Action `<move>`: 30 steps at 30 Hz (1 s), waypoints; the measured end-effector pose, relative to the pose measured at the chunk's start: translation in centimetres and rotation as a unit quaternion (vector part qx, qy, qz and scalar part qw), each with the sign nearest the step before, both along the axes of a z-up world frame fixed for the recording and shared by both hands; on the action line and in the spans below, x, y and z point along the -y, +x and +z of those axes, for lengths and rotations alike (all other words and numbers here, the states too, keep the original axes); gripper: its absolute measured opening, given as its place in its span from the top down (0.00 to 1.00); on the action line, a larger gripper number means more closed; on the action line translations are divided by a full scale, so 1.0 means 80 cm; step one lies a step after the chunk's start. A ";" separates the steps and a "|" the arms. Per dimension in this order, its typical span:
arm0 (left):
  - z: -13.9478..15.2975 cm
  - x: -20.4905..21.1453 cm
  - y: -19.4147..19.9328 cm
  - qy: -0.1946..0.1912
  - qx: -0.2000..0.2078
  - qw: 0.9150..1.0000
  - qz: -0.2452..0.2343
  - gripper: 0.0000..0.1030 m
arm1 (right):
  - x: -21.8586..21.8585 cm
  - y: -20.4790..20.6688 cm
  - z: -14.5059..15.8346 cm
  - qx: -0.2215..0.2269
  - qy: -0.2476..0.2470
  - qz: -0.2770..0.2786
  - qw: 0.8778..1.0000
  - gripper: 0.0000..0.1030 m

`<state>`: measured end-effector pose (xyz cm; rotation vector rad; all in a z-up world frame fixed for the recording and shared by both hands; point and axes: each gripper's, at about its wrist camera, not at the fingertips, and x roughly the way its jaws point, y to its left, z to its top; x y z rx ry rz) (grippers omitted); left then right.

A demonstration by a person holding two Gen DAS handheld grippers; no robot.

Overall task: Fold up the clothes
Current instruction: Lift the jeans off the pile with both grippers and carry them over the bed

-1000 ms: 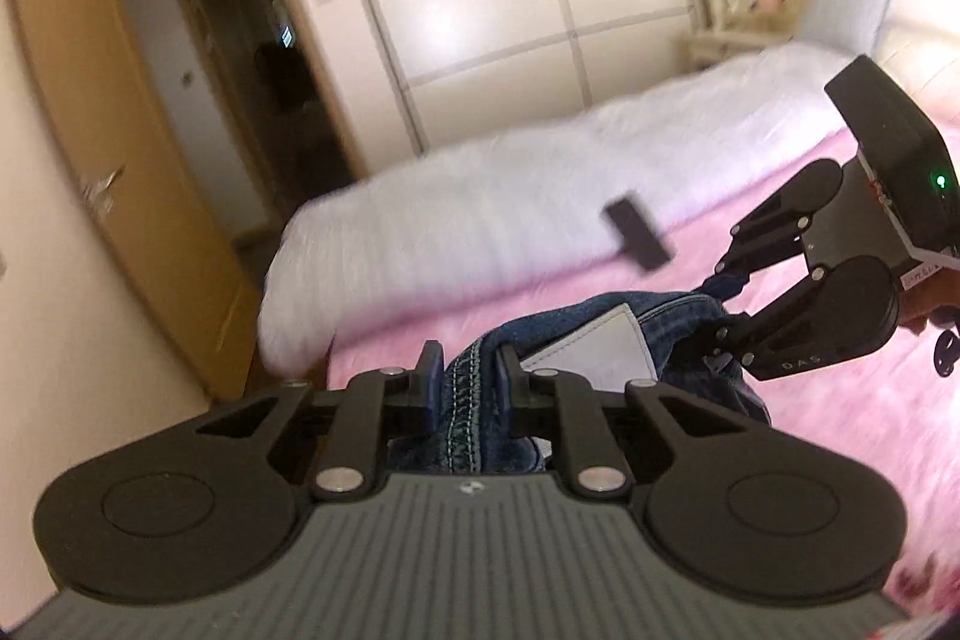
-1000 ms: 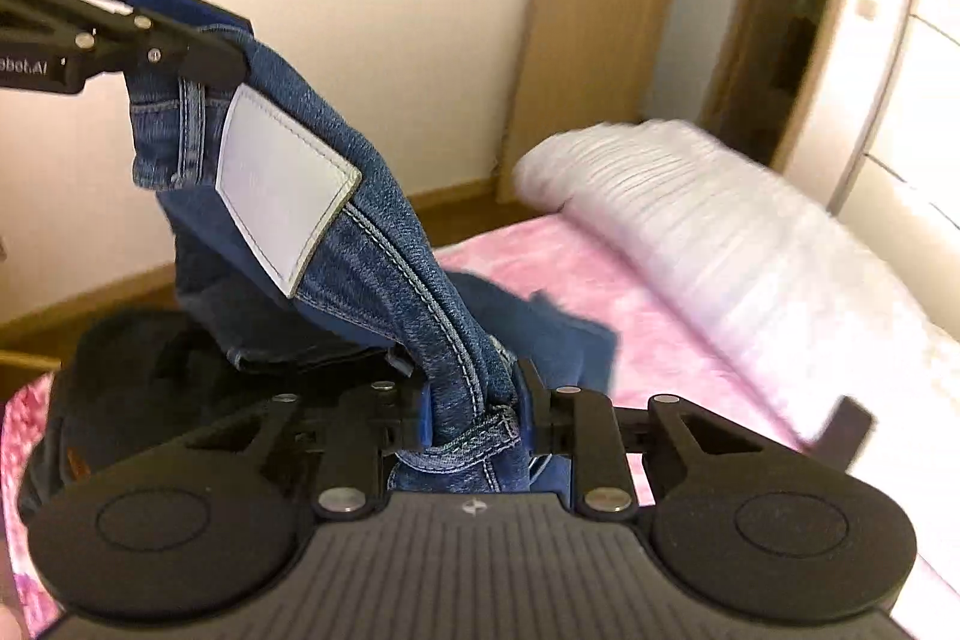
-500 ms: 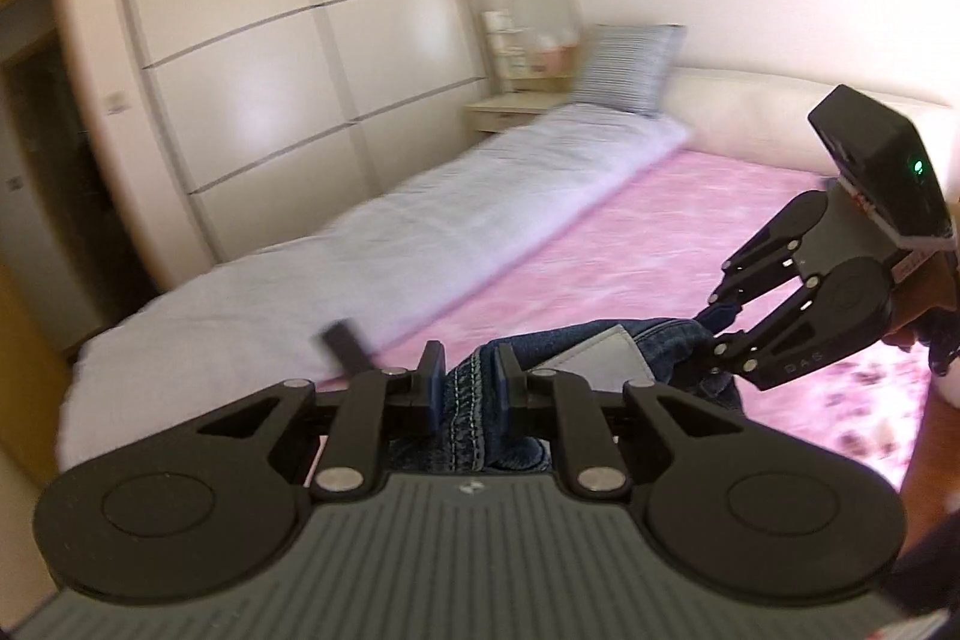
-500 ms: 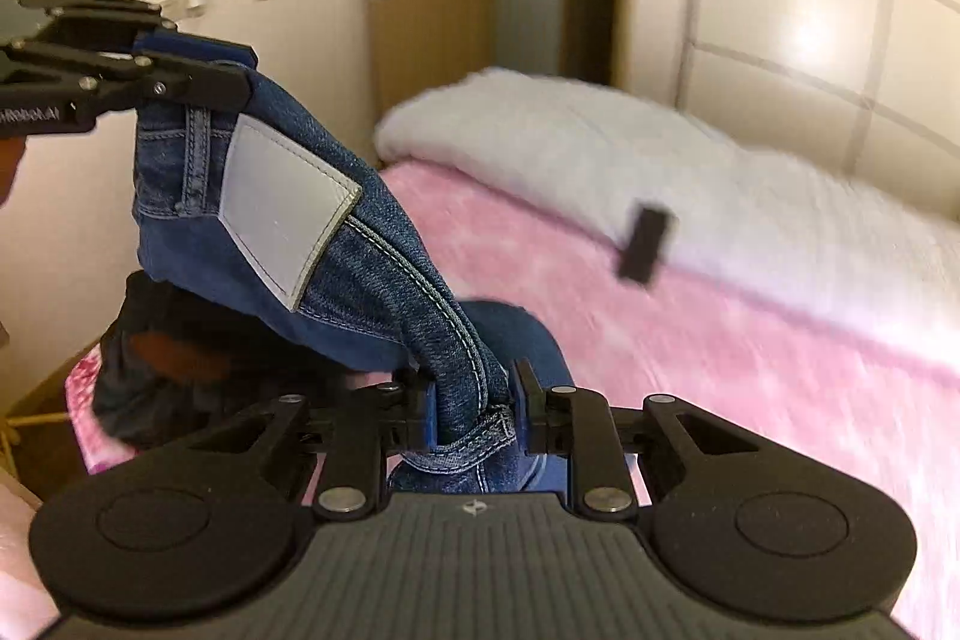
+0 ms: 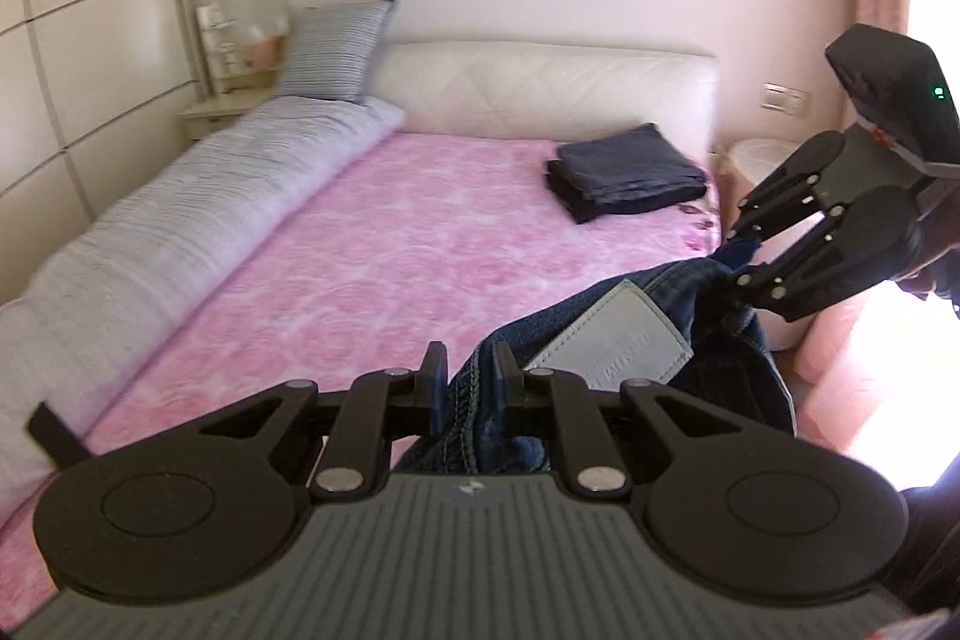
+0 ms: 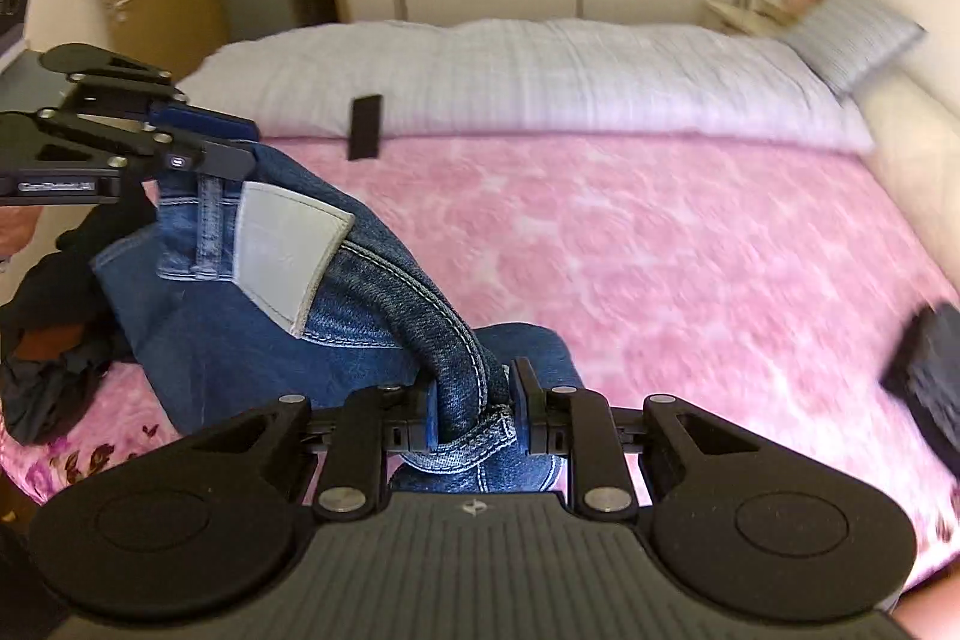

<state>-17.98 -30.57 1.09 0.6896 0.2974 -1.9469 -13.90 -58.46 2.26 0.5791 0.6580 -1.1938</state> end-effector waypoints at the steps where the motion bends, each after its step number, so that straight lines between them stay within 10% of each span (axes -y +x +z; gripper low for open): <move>1: 0.002 0.007 0.000 0.000 -0.001 1.000 -0.007 0.89 | -0.006 -0.003 0.002 0.003 0.004 -0.005 1.000 0.78; 12: 0.013 0.225 -0.055 -0.038 0.019 0.999 -0.014 1.00 | 0.100 -0.119 0.006 0.097 0.045 -0.035 0.994 0.78; 21: -0.081 0.486 -0.075 0.053 -0.005 0.994 0.100 0.84 | 0.328 -0.306 -0.123 0.125 0.144 -0.036 0.981 0.85; 23: -0.113 0.472 -0.045 0.087 -0.005 0.986 0.140 0.64 | 0.361 -0.325 -0.155 0.096 0.172 -0.030 0.980 0.79; 30: -0.239 0.389 0.062 0.215 0.020 0.941 0.261 0.54 | 0.401 -0.332 -0.205 0.024 0.189 0.000 0.982 0.41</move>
